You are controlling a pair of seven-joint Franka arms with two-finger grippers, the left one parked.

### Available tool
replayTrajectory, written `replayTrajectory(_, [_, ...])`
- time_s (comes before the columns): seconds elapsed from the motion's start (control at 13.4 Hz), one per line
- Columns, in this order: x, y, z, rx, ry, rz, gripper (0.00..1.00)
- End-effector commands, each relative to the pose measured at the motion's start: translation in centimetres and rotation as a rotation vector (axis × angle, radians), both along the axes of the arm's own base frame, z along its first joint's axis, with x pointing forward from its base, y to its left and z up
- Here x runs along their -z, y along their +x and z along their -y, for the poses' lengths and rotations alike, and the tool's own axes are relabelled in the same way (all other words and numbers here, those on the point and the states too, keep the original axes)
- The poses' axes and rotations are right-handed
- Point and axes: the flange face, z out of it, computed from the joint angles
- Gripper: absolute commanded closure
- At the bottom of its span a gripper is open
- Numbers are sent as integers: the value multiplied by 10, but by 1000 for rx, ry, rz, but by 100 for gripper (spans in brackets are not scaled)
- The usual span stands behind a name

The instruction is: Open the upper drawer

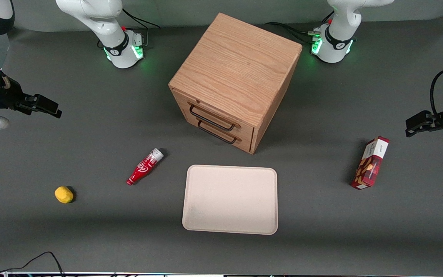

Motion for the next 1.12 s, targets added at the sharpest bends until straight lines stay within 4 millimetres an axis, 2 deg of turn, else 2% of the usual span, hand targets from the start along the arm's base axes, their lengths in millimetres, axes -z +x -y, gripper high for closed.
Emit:
replayTrajectory(0.0, [-1, 1, -7, 9, -11, 7, 0])
replayTrajectory(0.3, [2, 13, -13, -30, 11, 15, 0])
replayTrajectory(0.37, [-4, 22, -31, -69, 23, 32, 0])
replayTrajectory(0.52, [-9, 33, -81, -159, 45, 44, 0])
replayTrajectory(0.6, [-6, 37, -114, -220, 60, 40, 0])
replayTrajectory(0.74, [15, 48, -166, -320, 111, 12, 0])
replayTrajectory(0.89, [27, 61, -201, -387, 171, 4, 0])
replayTrajectory(1.04, [48, 60, -244, -499, 198, -20, 0])
